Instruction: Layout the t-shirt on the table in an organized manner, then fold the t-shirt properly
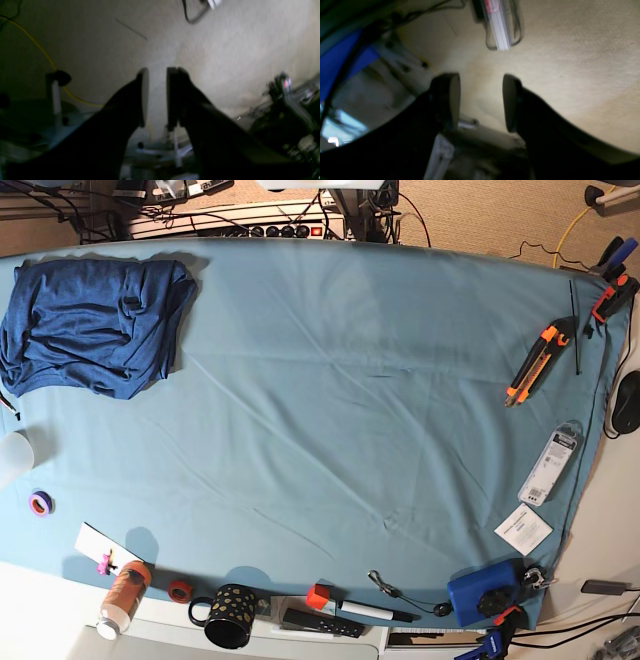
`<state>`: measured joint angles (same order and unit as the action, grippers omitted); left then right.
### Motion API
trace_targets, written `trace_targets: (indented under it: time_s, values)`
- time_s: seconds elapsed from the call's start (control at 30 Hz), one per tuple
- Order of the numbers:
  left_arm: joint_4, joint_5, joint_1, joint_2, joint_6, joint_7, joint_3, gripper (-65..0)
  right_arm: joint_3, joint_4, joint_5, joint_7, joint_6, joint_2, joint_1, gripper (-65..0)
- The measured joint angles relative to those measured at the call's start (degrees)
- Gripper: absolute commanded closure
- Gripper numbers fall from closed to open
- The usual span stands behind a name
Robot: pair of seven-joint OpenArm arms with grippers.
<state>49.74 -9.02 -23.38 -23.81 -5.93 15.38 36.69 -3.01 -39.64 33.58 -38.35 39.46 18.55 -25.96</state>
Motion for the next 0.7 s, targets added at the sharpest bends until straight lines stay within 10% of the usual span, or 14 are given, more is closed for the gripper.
trace_targets:
  time_s: [0.3,0.43,0.57,0.7]
  values:
    - [-6.7,-7.5,6.1,10.8,11.0,0.4,0.2,-13.1,0.7,4.3,-15.9,4.4,-24.4,-6.9,12.5,-27.3]
    - [-7.5,-7.1,6.8,12.1,13.3,1.7,0.3,-12.9,-1.8,4.3,-15.8,3.6,-25.2,-9.8,13.4,-26.5]
    - [-7.7,-6.6,6.9,12.8,14.6,2.8,-0.4,-5.6,-2.6,4.4,-16.0,2.8,-26.2,-10.2,12.6,-2.6]
    - [-7.8,-6.0,6.8,13.3,15.6,3.1,-1.0,-1.5,-2.6,4.4,-16.2,2.4,-26.2,-10.1,13.0,0.0]
